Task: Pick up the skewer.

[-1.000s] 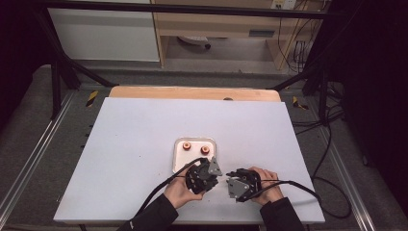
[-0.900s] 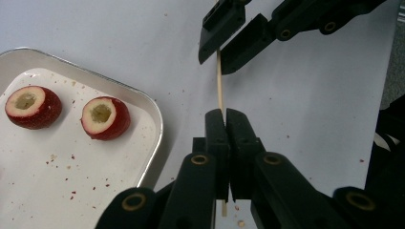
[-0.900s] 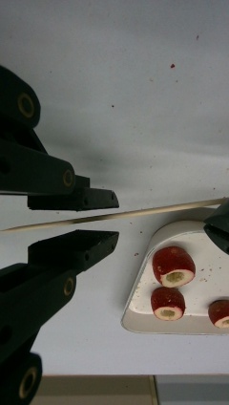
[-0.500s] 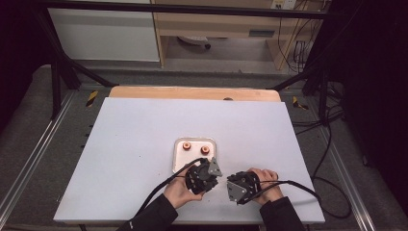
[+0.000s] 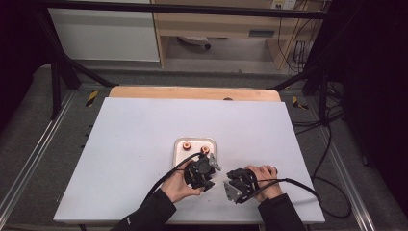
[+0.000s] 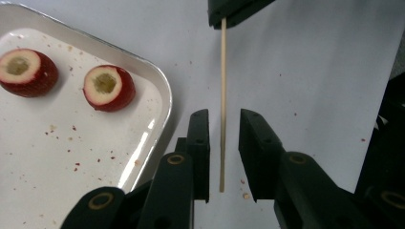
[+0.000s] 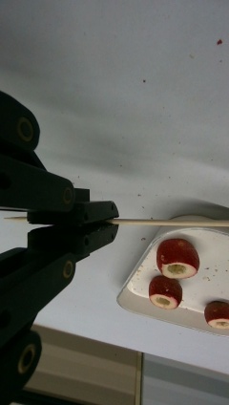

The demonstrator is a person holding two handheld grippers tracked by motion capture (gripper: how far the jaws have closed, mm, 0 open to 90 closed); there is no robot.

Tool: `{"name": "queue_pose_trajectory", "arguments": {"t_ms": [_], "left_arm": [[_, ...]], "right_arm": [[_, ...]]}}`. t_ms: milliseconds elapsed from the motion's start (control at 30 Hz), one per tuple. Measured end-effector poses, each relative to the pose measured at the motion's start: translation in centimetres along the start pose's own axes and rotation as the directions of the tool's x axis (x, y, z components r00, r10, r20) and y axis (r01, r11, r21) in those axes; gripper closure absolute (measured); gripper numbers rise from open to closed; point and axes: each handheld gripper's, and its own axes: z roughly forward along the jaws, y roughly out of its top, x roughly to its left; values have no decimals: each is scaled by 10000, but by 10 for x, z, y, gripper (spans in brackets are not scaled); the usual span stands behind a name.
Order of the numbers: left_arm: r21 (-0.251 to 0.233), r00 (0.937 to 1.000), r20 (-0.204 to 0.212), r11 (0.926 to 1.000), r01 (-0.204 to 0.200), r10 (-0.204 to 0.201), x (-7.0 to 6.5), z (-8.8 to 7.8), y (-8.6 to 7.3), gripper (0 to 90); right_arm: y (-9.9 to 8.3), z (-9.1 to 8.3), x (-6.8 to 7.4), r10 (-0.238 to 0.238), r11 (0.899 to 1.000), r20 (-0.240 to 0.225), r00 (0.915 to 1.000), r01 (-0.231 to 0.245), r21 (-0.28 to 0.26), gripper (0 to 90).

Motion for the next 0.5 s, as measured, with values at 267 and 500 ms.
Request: {"name": "queue_pose_trajectory", "arguments": {"t_ms": [267,500], "left_arm": [[1057,10000,-22,9944,-32,35,2,9,11,826],[1438,10000,-35,9896,34,-29,2,15,16,877]], "right_arm": [[8,0,-5,-761,9967,104,9970,757,305,890],[12,1,-5,-1303,9907,58,9915,1300,392,889]]}}
